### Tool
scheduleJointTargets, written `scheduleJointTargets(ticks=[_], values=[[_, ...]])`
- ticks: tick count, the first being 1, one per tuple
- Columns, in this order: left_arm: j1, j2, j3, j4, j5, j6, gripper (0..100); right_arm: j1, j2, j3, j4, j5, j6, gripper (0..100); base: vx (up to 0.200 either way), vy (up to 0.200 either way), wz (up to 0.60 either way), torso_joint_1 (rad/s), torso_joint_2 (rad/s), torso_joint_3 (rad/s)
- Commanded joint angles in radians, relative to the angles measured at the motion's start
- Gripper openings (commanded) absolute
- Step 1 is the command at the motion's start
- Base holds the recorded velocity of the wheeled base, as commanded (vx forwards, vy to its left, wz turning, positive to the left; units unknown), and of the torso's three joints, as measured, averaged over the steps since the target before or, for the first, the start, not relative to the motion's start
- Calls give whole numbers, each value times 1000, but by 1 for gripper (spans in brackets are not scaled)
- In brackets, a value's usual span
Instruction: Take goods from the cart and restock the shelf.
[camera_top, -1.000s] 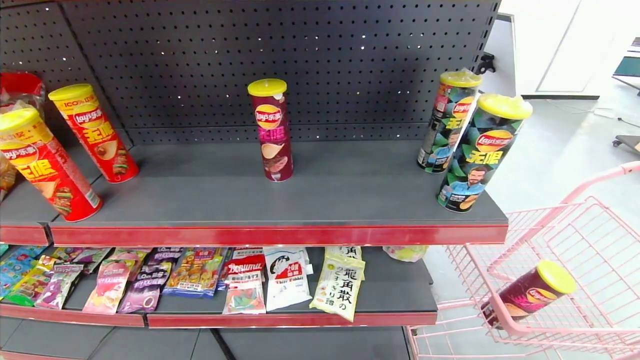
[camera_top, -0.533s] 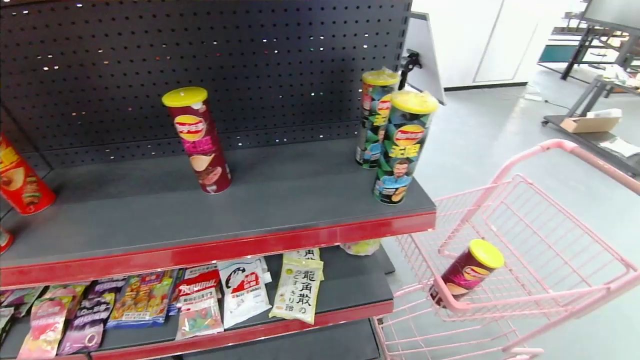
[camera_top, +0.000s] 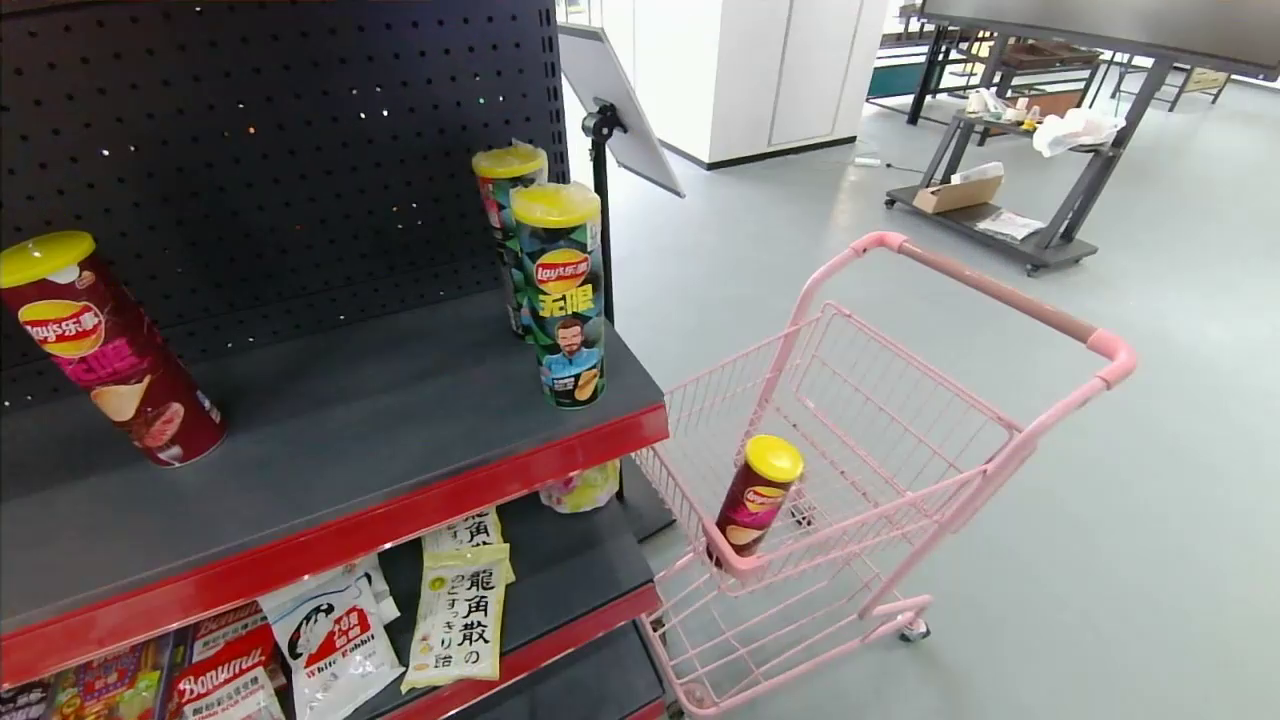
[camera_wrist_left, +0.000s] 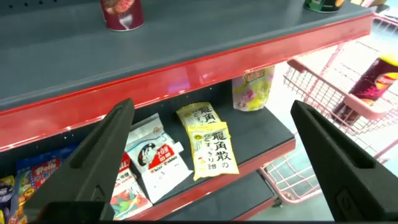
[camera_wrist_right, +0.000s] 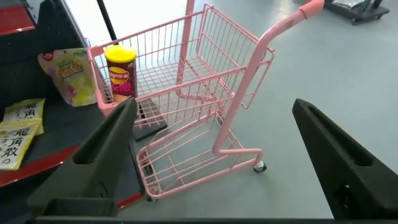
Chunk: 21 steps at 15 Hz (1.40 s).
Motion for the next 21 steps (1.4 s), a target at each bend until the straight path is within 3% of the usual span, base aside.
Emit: scheduleJointTargets(ticks=[1, 7, 21], values=[[0, 2, 0, 0, 1, 0, 100, 0, 0, 0, 0, 0, 0, 100, 0, 0, 0, 0, 0, 0], [0, 0, 0, 0, 1, 0, 100, 0, 0, 0, -2, 0, 3, 100, 0, 0, 0, -14, 31, 19], [0, 0, 0, 0, 1, 0, 100, 0, 0, 0, -2, 0, 3, 100, 0, 0, 0, -159, 442, 276]])
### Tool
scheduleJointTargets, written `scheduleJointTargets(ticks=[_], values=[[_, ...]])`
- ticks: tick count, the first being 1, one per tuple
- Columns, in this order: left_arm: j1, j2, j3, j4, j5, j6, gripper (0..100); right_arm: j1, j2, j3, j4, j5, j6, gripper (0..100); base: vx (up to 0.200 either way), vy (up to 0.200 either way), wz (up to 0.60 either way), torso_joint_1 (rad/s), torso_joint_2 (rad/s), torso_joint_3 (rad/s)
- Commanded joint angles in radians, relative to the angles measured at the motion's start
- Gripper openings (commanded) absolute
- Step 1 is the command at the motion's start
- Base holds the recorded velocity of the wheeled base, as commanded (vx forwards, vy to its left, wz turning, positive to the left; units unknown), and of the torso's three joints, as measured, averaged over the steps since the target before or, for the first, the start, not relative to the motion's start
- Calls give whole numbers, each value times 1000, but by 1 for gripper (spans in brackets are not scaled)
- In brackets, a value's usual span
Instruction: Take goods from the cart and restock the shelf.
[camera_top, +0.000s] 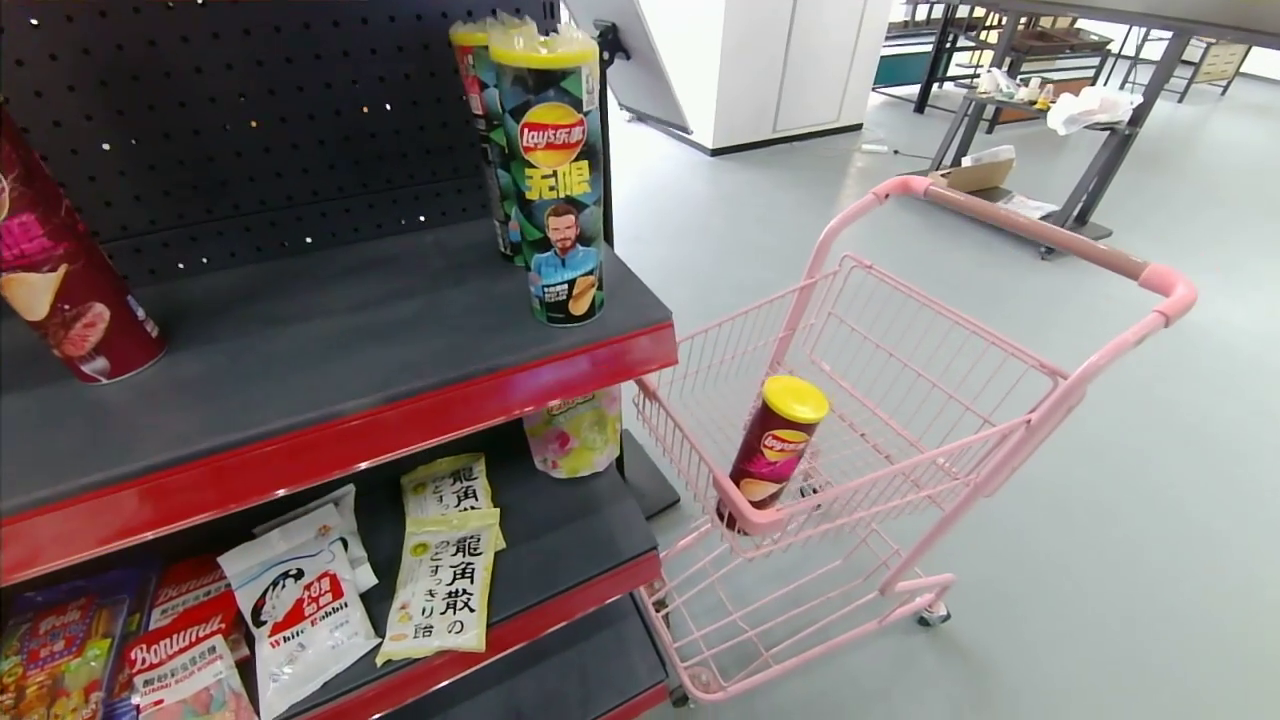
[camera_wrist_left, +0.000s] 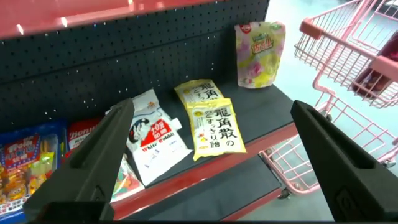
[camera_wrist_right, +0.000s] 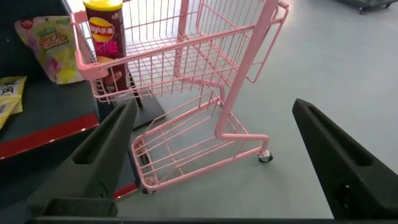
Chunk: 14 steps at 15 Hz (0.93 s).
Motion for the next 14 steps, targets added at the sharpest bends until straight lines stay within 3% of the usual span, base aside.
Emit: scheduleJointTargets(ticks=[1, 4, 7, 8, 9, 10, 11, 12, 13, 14], values=[[-1, 0, 0, 0, 0, 0, 100, 0, 0, 0, 0, 0, -1, 100, 0, 0, 0, -178, 540, 373], [0, 2, 0, 0, 0, 0, 100, 2, 1, 0, 2, 3, -10, 100, 0, 0, 0, -139, 453, 323], [-1, 0, 0, 0, 0, 0, 100, 8, 18, 0, 0, 11, -13, 100, 0, 0, 0, -28, 118, 80], [0, 0, 0, 0, 0, 0, 100, 12, 37, -57, 2, 23, -14, 100, 0, 0, 0, 0, 0, 0], [-1, 0, 0, 0, 0, 0, 100, 29, 221, -244, 9, 29, 18, 100, 0, 0, 0, 0, 0, 0], [-1, 0, 0, 0, 0, 0, 100, 37, 523, -511, -1, 38, 200, 100, 0, 0, 0, 0, 0, 0], [0, 2, 0, 0, -1, 0, 100, 64, 686, -663, 0, 77, 231, 100, 0, 0, 0, 0, 0, 0], [0, 0, 0, 0, -1, 0, 100, 69, 705, -673, 0, 84, 223, 100, 0, 0, 0, 0, 0, 0], [-1, 0, 0, 0, -1, 0, 100, 114, 822, -686, -20, 135, 131, 100, 0, 0, 0, 0, 0, 0], [0, 0, 0, 0, -1, 2, 100, 123, 946, -638, -93, 150, 131, 100, 0, 0, 0, 0, 0, 0]])
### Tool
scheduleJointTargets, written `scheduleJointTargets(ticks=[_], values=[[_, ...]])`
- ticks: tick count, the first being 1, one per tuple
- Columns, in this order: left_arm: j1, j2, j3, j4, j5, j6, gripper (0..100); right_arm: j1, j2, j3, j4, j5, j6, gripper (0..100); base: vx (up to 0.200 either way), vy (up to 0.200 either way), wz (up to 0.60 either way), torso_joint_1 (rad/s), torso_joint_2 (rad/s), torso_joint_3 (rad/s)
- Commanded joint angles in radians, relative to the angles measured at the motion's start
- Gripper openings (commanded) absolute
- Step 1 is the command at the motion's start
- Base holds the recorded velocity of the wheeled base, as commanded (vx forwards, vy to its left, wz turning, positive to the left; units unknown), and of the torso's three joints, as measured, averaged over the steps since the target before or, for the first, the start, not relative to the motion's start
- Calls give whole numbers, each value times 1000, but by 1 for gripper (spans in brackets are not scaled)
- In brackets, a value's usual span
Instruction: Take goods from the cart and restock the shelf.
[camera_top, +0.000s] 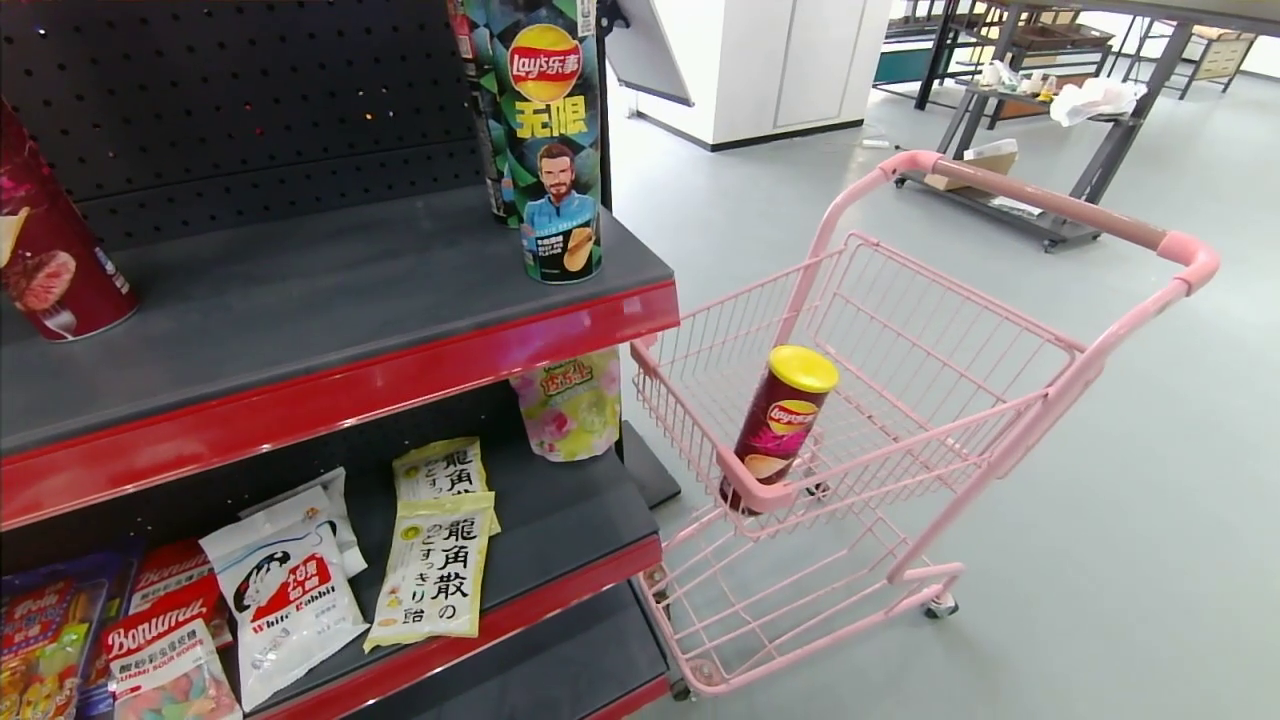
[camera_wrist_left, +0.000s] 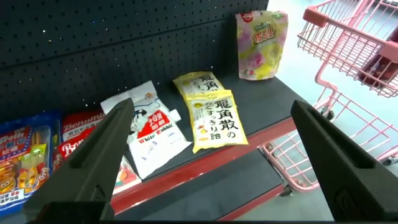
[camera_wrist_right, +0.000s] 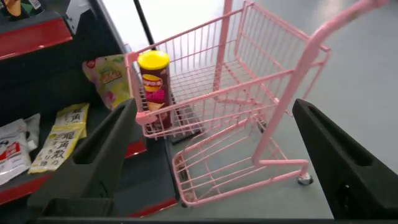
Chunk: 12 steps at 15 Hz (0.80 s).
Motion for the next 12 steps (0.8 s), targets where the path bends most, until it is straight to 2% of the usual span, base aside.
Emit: scheduleJointTargets(ticks=[1, 4, 5, 12], values=[[0, 0, 0, 0, 0, -1, 100, 81, 649, -181, -187, 90, 28, 100, 0, 0, 0, 0, 0, 0], [0, 0, 0, 0, 1, -1, 100, 118, 963, -104, -558, 159, 22, 100, 0, 0, 0, 0, 0, 0], [0, 0, 0, 0, 1, -1, 100, 141, 1046, -116, -600, 171, 21, 100, 0, 0, 0, 0, 0, 0], [-1, 0, 0, 0, 1, 0, 100, 247, 1354, -261, -646, 168, 21, 100, 0, 0, 0, 0, 0, 0]])
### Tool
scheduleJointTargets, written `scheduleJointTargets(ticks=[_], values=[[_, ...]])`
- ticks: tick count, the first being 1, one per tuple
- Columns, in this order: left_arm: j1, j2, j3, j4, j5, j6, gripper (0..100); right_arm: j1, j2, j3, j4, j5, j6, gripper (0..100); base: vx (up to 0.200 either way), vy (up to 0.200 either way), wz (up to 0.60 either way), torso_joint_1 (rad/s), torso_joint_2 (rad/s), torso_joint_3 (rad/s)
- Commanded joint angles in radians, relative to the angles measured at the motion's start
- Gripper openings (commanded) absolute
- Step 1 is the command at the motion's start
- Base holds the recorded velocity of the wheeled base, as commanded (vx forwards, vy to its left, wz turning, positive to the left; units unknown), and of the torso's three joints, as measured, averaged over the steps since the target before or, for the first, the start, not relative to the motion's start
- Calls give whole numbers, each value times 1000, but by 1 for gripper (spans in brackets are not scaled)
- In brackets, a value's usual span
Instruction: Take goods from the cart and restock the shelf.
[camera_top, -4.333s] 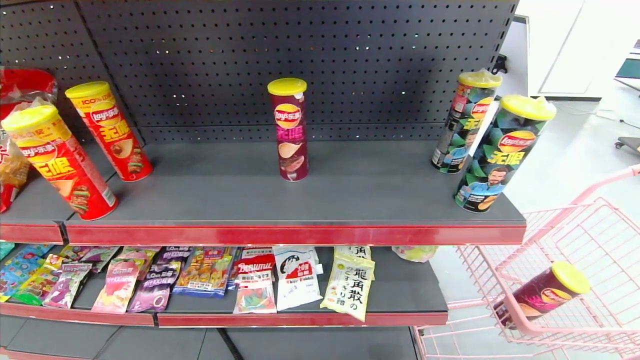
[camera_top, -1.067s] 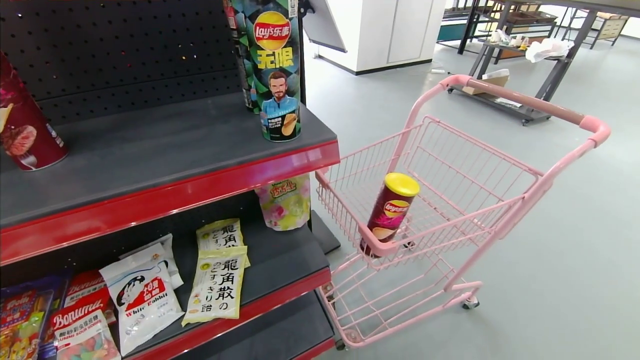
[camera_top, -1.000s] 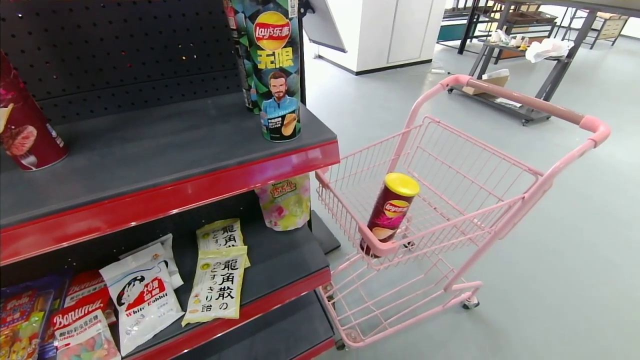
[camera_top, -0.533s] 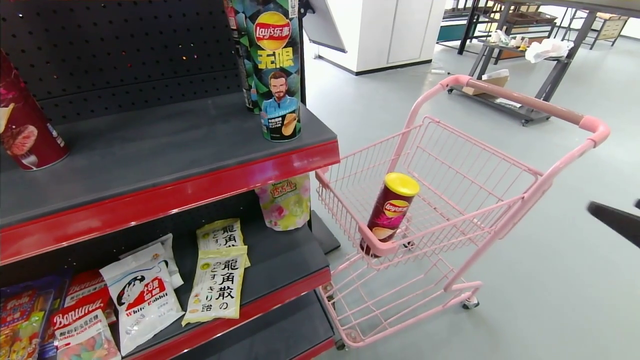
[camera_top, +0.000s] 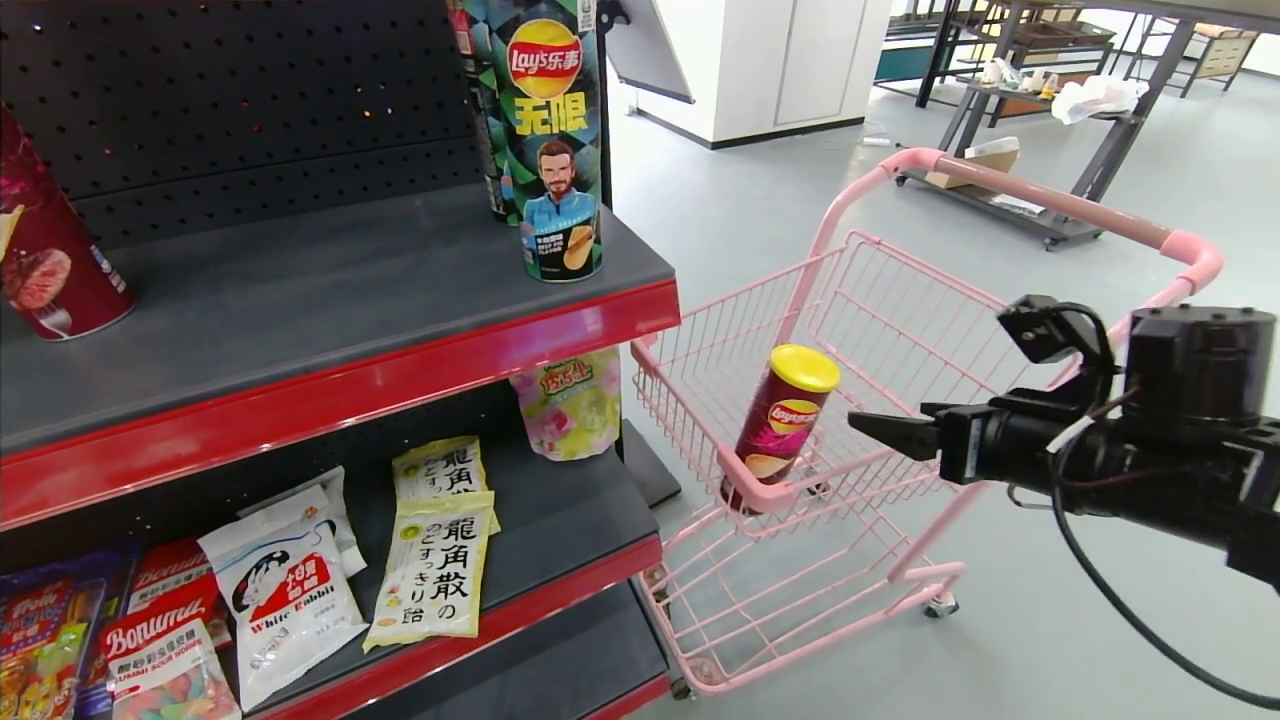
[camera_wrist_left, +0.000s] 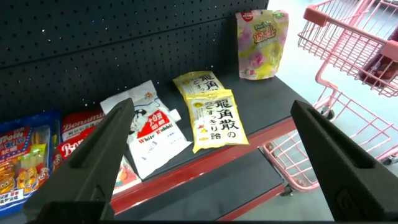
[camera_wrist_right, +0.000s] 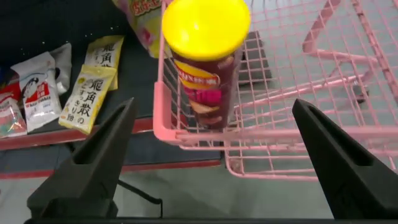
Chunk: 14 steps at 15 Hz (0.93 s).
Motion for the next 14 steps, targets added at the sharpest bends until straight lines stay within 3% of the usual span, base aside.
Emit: scheduleJointTargets(ticks=[1, 14], values=[[-1, 0, 0, 0, 0, 0, 100, 45, 155, -63, -50, 1, 3, 100, 0, 0, 0, 0, 0, 0], [0, 0, 0, 0, 0, 0, 100, 57, 395, -261, -70, -23, 9, 100, 0, 0, 0, 0, 0, 0]])
